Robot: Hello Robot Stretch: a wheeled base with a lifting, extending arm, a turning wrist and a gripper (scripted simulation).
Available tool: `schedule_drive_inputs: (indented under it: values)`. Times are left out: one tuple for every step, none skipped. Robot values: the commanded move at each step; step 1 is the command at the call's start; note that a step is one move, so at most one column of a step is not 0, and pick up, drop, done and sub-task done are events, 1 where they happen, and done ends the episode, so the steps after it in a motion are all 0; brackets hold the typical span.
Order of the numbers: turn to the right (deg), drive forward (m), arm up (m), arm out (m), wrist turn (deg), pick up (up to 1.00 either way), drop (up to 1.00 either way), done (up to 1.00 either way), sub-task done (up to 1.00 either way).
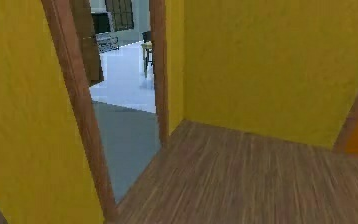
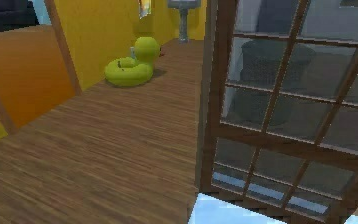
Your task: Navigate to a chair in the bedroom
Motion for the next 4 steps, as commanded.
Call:
schedule_drive_inputs:
  values:
    - [3.0, 0.0, 0.0, 0.0, 0.0, 0.0, 0.0, 0.0, 0.0]
    - [0.0, 0.45, 0.0, 0.0, 0.0, 0.0, 0.0, 0.0, 0.0]
    - [0.0, 0.8, 0.0, 0.0, 0.0, 0.0, 0.0, 0.0, 0.0]
    - [-42.0, 0.0, 0.0, 0.0, 0.0, 0.0, 0.0, 0.0, 0.0]
